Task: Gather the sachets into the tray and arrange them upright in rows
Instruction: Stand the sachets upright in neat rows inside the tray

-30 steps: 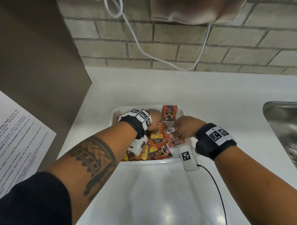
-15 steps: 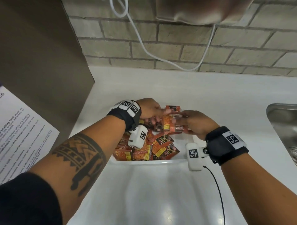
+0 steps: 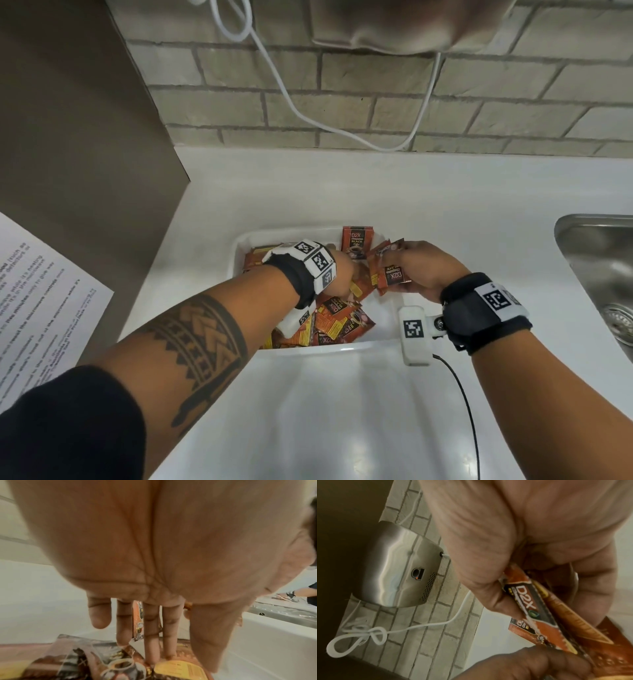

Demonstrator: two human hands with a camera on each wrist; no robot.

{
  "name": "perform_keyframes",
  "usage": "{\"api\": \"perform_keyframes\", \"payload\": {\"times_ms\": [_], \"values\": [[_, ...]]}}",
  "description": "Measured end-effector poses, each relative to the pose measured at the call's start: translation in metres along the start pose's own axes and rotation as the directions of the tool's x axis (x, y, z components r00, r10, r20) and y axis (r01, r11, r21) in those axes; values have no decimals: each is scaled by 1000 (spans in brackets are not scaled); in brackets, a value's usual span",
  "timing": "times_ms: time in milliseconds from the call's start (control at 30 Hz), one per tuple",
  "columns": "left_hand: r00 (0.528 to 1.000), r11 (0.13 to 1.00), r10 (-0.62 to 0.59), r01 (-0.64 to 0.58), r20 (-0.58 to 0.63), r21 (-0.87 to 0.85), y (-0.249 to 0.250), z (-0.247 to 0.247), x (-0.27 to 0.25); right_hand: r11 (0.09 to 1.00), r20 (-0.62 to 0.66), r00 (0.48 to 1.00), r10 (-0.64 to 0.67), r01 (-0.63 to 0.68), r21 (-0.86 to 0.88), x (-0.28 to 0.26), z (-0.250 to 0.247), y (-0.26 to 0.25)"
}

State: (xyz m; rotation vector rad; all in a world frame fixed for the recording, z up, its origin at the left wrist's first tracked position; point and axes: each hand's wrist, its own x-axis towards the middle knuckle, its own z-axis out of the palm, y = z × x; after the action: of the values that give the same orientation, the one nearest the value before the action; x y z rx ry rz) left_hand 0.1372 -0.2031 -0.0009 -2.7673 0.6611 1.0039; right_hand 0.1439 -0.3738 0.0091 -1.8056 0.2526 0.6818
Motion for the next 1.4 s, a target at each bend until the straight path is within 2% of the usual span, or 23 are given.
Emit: {"api": "perform_keyframes", "payload": {"times_ms": [167, 267, 333, 433, 567, 667, 833, 1033, 1100, 1233, 1400], "values": [[999, 998, -43, 42, -31, -50, 2, -7, 2, 990, 58, 998, 3, 5, -143, 3, 5, -2], [990, 991, -117, 111, -75, -80, 5, -8, 3, 963, 82, 997, 5, 18, -270, 3, 11, -1], [977, 983, -179, 172, -121, -66, 4, -5, 3, 899, 111, 994, -15, 62, -434, 5, 17, 0], [956, 966, -256, 246, -144, -83, -3, -4, 3, 728, 135, 990, -38, 120, -675, 6, 27, -1], [961, 956, -265, 251, -81, -149, -12, -4, 3, 599, 156, 987, -39, 148, -787, 9, 36, -2], [965, 944, -245, 215, -93, -251, -16, -2, 1, 562, 172, 985, 0, 143, -815, 11, 37, -1], [969, 892, -188, 99, -162, -440, -22, 1, -5, 617, 224, 975, -15, 185, -765, 12, 35, -2], [964, 747, -204, 39, -173, -664, -26, -3, -3, 731, 258, 966, -22, 192, -655, 18, 29, 2], [970, 712, -199, 43, -142, -701, -26, -6, -6, 748, 261, 965, -21, 188, -636, 20, 28, 3], [988, 702, -150, 75, -45, -709, -28, -4, -8, 799, 269, 963, -32, 186, -572, 20, 26, 6], [995, 585, -86, 87, 45, -806, -29, 2, -12, 892, 251, 967, -38, 146, -428, 16, 23, 7]]}}
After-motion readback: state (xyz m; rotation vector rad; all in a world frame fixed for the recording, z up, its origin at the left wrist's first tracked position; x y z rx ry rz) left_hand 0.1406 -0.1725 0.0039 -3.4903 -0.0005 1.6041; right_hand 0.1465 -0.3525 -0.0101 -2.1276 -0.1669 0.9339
